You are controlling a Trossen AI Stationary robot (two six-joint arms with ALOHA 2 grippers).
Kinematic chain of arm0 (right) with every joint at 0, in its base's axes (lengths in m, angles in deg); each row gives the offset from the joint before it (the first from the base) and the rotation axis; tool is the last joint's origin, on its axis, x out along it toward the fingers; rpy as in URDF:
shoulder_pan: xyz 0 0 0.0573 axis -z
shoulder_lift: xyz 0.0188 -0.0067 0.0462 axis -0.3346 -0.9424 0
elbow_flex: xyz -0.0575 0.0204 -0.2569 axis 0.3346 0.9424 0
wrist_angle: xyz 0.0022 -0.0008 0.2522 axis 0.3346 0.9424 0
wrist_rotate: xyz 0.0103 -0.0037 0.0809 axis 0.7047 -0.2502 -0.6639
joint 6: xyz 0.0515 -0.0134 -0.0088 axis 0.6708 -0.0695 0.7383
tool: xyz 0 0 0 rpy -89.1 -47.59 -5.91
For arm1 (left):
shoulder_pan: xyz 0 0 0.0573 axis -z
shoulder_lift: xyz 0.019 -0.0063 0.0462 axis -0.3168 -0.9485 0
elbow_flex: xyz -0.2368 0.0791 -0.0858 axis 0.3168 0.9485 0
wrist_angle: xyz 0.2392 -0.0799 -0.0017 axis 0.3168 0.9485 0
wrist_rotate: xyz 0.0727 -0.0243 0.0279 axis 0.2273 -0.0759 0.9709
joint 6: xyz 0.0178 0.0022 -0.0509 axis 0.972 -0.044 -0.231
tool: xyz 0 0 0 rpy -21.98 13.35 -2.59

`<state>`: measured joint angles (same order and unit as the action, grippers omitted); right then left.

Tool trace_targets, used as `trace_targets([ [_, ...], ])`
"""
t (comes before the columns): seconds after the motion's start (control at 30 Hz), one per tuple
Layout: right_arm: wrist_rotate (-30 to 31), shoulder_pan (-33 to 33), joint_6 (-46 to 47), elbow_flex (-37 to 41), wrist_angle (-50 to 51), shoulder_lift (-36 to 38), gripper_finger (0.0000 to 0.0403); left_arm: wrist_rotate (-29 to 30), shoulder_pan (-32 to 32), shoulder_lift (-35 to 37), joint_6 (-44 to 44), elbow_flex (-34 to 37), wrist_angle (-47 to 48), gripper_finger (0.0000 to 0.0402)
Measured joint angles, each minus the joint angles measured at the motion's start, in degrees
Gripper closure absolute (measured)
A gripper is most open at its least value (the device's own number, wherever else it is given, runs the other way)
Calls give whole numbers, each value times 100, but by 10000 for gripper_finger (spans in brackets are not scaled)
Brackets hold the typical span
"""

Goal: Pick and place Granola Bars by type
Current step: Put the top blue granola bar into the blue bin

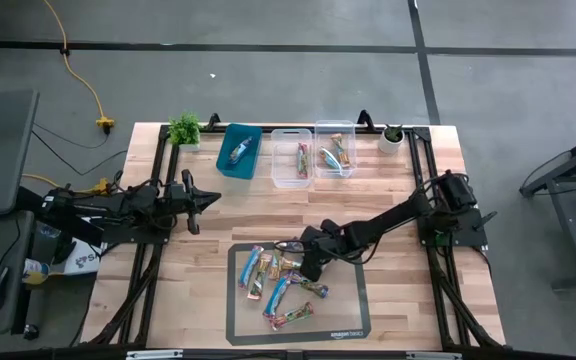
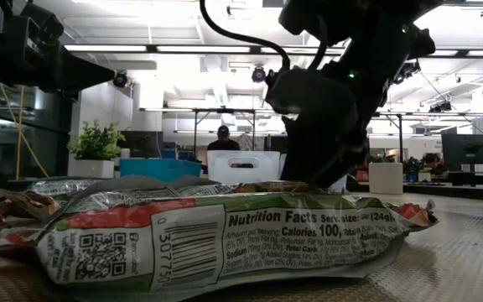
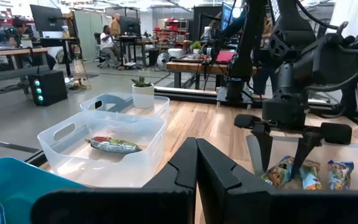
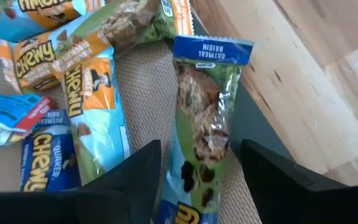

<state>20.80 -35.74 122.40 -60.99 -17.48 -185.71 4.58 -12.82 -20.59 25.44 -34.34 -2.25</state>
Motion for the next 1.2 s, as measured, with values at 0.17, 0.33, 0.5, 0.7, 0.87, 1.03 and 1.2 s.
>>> trace_targets([
  [0.17, 123, -1, -81, -2, -237, -74, 196, 0, 0, 0, -1, -2, 2, 401],
  [0.33, 185, -6, -142, -2, -360, -112, 196, 0, 0, 0, 0, 0, 2, 401],
  [0.5, 372, -117, -350, -4, -448, -218, 196, 0, 0, 0, -2, -2, 2, 401],
  [0.7, 723, -313, -753, -7, -452, -280, 207, 0, 0, 0, -2, 0, 2, 401],
  [0.87, 871, -430, -1035, -2, -427, -291, 235, 0, 0, 0, 0, -1, 2, 401],
  [1.03, 905, -440, -998, -2, -392, -291, 261, 0, 0, 0, -2, -2, 2, 401],
  [1.2, 969, -445, -972, -2, -370, -291, 284, 0, 0, 0, 0, -1, 2, 401],
])
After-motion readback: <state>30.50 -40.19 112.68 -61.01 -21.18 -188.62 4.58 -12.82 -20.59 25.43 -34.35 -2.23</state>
